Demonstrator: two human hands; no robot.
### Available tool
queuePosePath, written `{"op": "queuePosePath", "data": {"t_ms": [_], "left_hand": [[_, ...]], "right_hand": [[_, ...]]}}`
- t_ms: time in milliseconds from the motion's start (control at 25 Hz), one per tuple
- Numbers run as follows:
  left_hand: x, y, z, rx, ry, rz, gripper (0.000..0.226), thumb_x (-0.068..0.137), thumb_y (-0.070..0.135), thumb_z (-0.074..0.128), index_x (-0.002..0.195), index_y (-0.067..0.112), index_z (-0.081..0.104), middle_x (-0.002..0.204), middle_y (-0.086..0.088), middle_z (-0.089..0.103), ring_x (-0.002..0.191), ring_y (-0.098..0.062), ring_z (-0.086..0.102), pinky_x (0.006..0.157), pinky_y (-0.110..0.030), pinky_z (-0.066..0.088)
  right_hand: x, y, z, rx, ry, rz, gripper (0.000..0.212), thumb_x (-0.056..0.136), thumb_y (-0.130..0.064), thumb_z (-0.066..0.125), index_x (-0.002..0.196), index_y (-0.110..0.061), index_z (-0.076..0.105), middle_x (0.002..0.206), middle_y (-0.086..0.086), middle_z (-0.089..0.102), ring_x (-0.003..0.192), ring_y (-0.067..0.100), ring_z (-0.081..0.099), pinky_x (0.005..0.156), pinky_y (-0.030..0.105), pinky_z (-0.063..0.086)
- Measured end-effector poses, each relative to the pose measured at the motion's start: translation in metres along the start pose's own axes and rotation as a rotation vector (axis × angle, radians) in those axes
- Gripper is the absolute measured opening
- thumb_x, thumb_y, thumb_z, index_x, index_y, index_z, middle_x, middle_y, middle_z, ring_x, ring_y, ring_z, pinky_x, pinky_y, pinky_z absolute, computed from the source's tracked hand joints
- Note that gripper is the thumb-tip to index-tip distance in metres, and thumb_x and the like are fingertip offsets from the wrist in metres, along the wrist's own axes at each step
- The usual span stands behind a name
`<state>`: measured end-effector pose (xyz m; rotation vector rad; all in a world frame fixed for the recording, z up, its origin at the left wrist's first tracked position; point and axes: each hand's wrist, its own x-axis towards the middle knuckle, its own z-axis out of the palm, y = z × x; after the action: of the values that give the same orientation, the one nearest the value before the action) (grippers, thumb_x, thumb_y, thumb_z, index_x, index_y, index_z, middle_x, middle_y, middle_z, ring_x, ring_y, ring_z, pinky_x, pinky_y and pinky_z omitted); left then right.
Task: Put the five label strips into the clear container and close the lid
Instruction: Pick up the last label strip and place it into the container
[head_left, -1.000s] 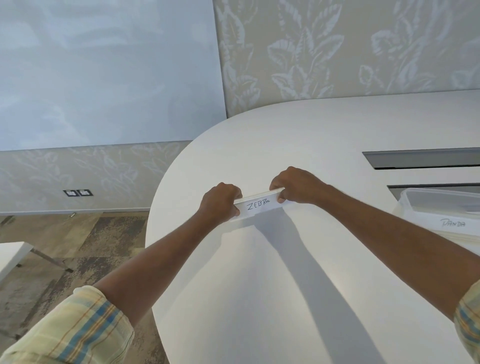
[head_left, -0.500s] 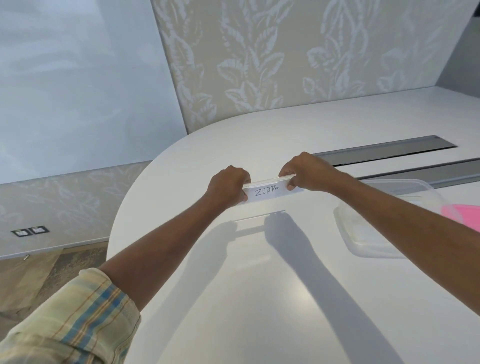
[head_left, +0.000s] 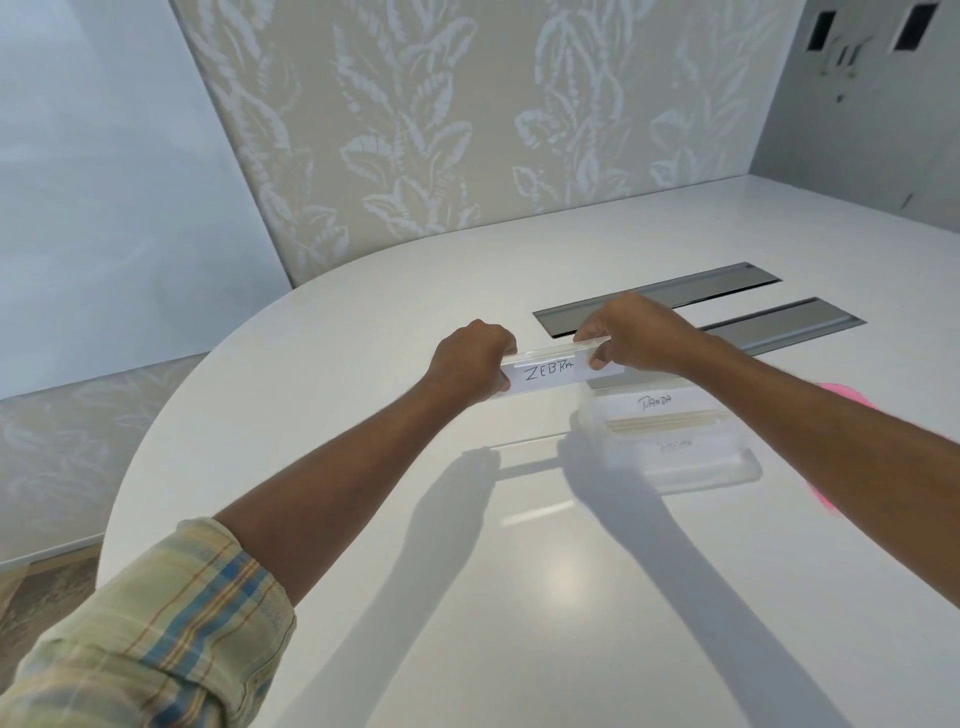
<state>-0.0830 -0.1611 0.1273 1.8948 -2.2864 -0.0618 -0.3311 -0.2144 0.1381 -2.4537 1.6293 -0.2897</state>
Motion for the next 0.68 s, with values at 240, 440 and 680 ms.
{"op": "queuePosePath", "data": {"t_ms": [240, 440, 680], "left_hand": [[0.025, 0.056, 0.012, 0.003, -0.017, 0.064, 0.053, 0.083, 0.010, 0.076, 0.134, 0.022, 0.067, 0.129, -0.004, 0.068, 0.116, -0.030, 0.065, 0.074, -0.031, 0.040], [0.037, 0.091, 0.027, -0.010, -0.040, 0.087, 0.054, 0.084, 0.010, 0.076, 0.136, 0.022, 0.066, 0.132, -0.006, 0.066, 0.120, -0.030, 0.064, 0.079, -0.030, 0.042], [0.045, 0.127, 0.048, -0.019, -0.091, 0.111, 0.056, 0.084, 0.013, 0.079, 0.137, 0.022, 0.065, 0.137, -0.005, 0.063, 0.124, -0.029, 0.063, 0.085, -0.034, 0.048]], "right_hand": [[-0.023, 0.058, -0.011, 0.049, 0.004, 0.062, 0.043, 0.075, -0.008, 0.089, 0.116, -0.019, 0.079, 0.116, 0.003, 0.078, 0.105, 0.024, 0.073, 0.086, 0.040, 0.061], [-0.040, 0.096, -0.011, 0.035, -0.019, 0.062, 0.038, 0.073, -0.008, 0.090, 0.109, -0.017, 0.081, 0.107, 0.003, 0.080, 0.098, 0.022, 0.074, 0.084, 0.039, 0.061], [-0.053, 0.136, -0.003, -0.002, -0.057, 0.078, 0.044, 0.071, -0.012, 0.093, 0.113, -0.016, 0.079, 0.110, 0.005, 0.079, 0.103, 0.022, 0.073, 0.087, 0.038, 0.059]]}}
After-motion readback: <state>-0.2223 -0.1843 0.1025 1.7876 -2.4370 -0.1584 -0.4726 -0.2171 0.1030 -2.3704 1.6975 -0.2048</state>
